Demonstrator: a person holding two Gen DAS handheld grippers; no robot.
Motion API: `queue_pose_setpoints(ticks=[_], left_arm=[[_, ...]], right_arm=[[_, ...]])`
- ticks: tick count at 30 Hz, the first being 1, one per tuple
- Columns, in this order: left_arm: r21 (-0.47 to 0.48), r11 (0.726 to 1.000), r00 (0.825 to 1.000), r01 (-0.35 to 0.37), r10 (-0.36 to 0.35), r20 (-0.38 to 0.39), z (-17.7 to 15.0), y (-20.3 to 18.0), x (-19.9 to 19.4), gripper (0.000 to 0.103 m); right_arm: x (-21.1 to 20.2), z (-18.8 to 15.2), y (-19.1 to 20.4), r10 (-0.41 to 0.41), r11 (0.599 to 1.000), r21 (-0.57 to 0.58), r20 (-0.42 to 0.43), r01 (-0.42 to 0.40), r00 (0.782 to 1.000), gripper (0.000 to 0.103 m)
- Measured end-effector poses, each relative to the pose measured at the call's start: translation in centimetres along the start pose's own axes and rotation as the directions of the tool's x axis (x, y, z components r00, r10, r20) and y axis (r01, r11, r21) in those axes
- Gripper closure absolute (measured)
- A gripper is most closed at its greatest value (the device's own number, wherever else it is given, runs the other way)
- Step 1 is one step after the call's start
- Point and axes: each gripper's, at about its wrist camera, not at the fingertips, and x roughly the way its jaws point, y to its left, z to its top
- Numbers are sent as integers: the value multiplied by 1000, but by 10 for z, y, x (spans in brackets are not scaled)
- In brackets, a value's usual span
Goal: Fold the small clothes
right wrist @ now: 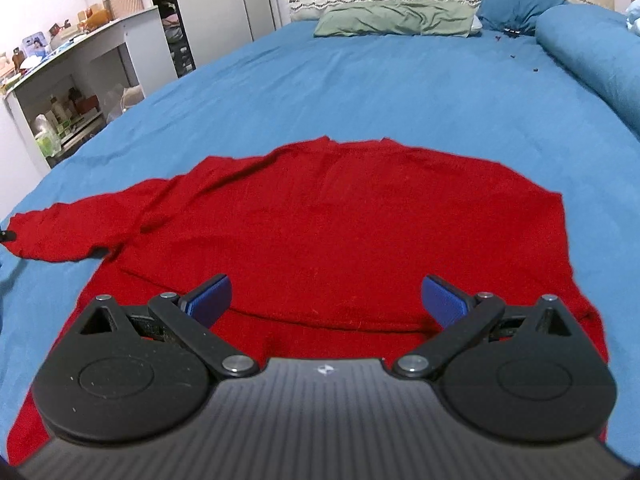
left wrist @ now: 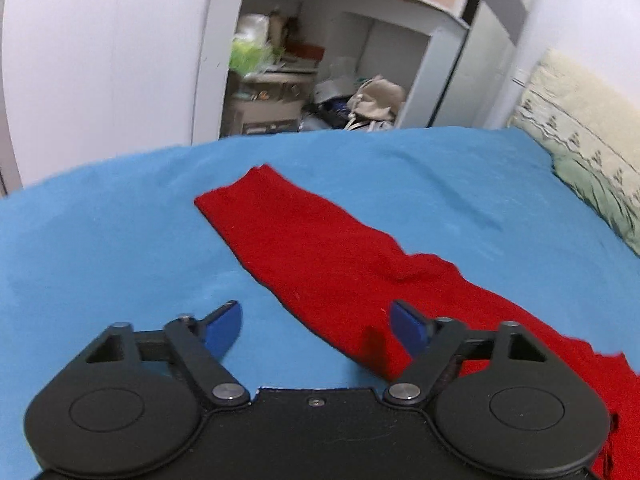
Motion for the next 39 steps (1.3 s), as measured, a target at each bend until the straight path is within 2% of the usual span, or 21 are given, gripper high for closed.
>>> queue_pose_setpoints(ticks=[5, 7, 8, 9, 10, 12, 15, 17, 19, 21, 23, 25, 27, 30, 32, 35, 37, 39], left_arm=[[17, 999, 999, -29, 28, 21, 9, 0, 20, 33], [38, 997, 998, -61, 60, 19, 14, -6, 29, 61], [41, 997, 998, -69, 68, 17, 17, -6, 31, 68], [38, 997, 998, -65, 65, 16, 19, -7, 32, 85], [35, 998, 998, -57, 57, 15, 22, -9, 30, 91], [48, 997, 998, -59, 58, 29, 27, -18, 24, 92], [96, 995, 996, -28, 20, 81, 33, -49, -1, 93], [125, 991, 992, 37, -52, 115, 35, -80, -23, 93], [179, 975, 977, 133, -159, 141, 32, -121, -50, 93], [271, 933, 945, 237, -287, 160, 21, -170, -81, 93], [364, 868, 905, 338, -406, 127, 0, -220, -106, 93], [438, 785, 858, 439, -510, 54, -29, -269, -124, 93], [505, 708, 823, 494, -569, -8, -65, -308, -131, 93], [564, 612, 793, 555, -594, -137, -128, -351, -125, 93], [585, 566, 790, 581, -566, -236, -169, -366, -109, 93], [608, 526, 794, 594, -506, -337, -212, -373, -89, 93], [624, 512, 798, 590, -486, -356, -230, -370, -86, 93], [637, 499, 797, 588, -491, -351, -232, -366, -87, 93]], right_arm=[[9, -10, -5, 1, 1000, -16, -7, -1, 1000, 0], [11, -12, -6, 0, 1000, -21, -7, -1, 1000, 0], [12, -14, -6, 0, 1000, -22, -7, 0, 1000, 0], [13, -15, -7, -1, 1000, -22, -7, 1, 1000, 0], [13, -15, -7, -2, 1000, -21, -8, 2, 1000, 0], [12, -15, -7, -5, 1000, -16, -7, 5, 1000, 0], [5, -12, -8, -10, 1000, -12, 12, 10, 1000, 0], [-3, -9, -9, -15, 1000, -7, 35, 15, 999, 0], [-11, -7, -10, -21, 1000, -6, 57, 21, 998, 0], [-21, -5, -14, -30, 1000, -2, 82, 30, 996, 0], [-31, -3, -18, -53, 999, 7, 101, 52, 993, 0], [-40, -1, -24, -80, 997, 23, 119, 78, 990, 0], [-49, 0, -31, -118, 993, 48, 132, 112, 984, 0], [-56, -2, -46, -180, 981, 101, 126, 167, 976, 0], [-59, -5, -58, -202, 972, 143, 112, 186, 973, 0], [-56, -13, -74, -204, 961, 205, 74, 185, 976, 0], [-53, -17, -80, -203, 957, 222, 59, 186, 977, 0], [-50, -18, -83, -199, 956, 231, 53, 182, 979, 0]])
